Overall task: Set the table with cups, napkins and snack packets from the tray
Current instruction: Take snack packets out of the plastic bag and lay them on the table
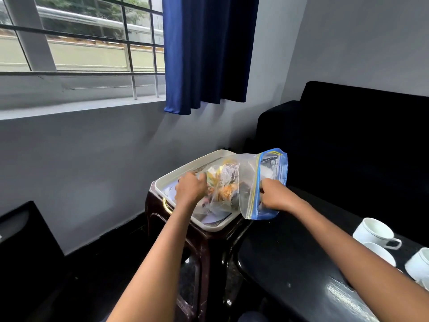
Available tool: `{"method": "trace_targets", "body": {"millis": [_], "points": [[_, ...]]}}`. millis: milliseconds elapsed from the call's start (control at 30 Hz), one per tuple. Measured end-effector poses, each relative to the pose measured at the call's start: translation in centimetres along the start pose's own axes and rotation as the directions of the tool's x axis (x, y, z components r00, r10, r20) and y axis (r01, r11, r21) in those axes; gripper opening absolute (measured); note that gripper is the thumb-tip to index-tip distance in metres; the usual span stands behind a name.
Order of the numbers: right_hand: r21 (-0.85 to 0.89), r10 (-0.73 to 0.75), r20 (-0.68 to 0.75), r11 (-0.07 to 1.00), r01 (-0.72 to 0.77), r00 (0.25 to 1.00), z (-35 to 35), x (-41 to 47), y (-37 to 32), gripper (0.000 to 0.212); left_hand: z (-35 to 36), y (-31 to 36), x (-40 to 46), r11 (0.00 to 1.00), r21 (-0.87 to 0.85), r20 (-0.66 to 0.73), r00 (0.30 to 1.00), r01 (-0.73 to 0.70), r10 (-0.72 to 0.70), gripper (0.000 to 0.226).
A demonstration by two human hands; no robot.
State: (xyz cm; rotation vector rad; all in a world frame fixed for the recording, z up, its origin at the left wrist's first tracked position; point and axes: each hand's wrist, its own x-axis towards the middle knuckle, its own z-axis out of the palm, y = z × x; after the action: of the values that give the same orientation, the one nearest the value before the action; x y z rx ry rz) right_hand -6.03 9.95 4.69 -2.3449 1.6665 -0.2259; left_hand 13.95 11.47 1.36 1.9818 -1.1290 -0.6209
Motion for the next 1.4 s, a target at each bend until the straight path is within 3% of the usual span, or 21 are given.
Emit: {"method": "trace_targets", "body": {"millis": [100, 133, 200, 267, 367, 533, 633, 733, 867, 967, 1100, 1200, 1267, 1400], "points": [[0.327, 0.061, -0.084, 0.944, -0.030, 0.995, 0.4, 0.9, -0.3, 0.028, 0.7, -0.7, 0.5, 0.995, -0.040, 0.108, 0.991, 0.089, -0.085, 0.052], [0.430, 0.112, -0.025, 0.898, -0.090, 0.993, 0.6, 1.2, -0.6, 0.023, 0.8, -0.7, 0.6, 0.993, -0.067, 0.117, 0.989, 0.096, -0.088, 0.051], [0.563, 0.179, 0.166, 0.790, -0.242, 0.970, 0.9, 1.4, -1.3, 0.038, 0.8, -0.7, 0.8, 0.992, -0.059, 0.111, 0.988, 0.114, -0.107, 0.053], [0.583, 0.204, 0.270, 0.744, -0.328, 0.941, 1.2, 1.7, -1.6, 0.044, 0.7, -0.8, 1.0, 0.992, -0.073, 0.121, 0.988, 0.107, -0.097, 0.048], [0.544, 0.218, 0.278, 0.767, -0.340, 0.936, 1.5, 2.0, -1.8, 0.021, 0.3, -0.5, 0.7, 0.965, -0.243, 0.145, 0.987, 0.098, -0.064, 0.037], [0.578, 0.215, 0.285, 0.740, -0.346, 0.934, 0.8, 2.3, -1.4, 0.011, 0.0, -0.3, 0.8, 0.851, -0.487, 0.175, 0.977, 0.194, -0.122, 0.023], [0.682, 0.207, 0.289, 0.641, -0.353, 0.935, 1.2, 2.3, -0.8, 0.020, 0.0, -0.4, 1.0, 0.798, -0.546, 0.217, 0.963, 0.258, -0.163, 0.022], [0.808, 0.191, 0.304, 0.467, -0.359, 0.933, 1.5, 2.5, -0.6, 0.016, 0.1, -0.5, 1.1, 0.766, -0.582, 0.217, 0.960, 0.275, -0.179, 0.022], [0.880, 0.186, 0.329, 0.295, -0.372, 0.926, 1.4, 2.3, -0.3, 0.010, -0.4, -0.7, 1.1, 0.689, -0.598, 0.397, 0.898, 0.408, -0.188, 0.065], [0.909, 0.118, 0.337, 0.219, -0.356, 0.934, 1.4, 2.1, 0.1, 0.009, -0.5, -0.8, 1.1, 0.675, -0.582, 0.506, 0.852, 0.454, -0.137, 0.079], [0.918, 0.003, 0.387, 0.096, -0.385, 0.922, 0.6, 1.9, 0.7, 0.025, -0.2, -1.3, 1.8, 0.662, -0.586, 0.518, 0.844, 0.468, -0.138, 0.054], [0.915, -0.054, 0.383, 0.162, -0.370, 0.922, -0.3, 1.5, 0.7, 0.020, -0.3, -1.2, 1.8, 0.630, -0.602, 0.565, 0.819, 0.491, -0.099, 0.032], [0.922, -0.039, 0.347, 0.198, -0.333, 0.937, -0.7, 1.6, 0.4, 0.017, -0.4, -0.9, 1.6, 0.590, -0.620, 0.590, 0.803, 0.518, -0.086, 0.023], [0.971, 0.084, 0.194, 0.125, -0.203, 0.977, -0.7, 2.2, 0.4, 0.020, -0.5, -0.7, 1.4, 0.454, -0.729, 0.562, 0.826, 0.512, -0.031, 0.012]]}}
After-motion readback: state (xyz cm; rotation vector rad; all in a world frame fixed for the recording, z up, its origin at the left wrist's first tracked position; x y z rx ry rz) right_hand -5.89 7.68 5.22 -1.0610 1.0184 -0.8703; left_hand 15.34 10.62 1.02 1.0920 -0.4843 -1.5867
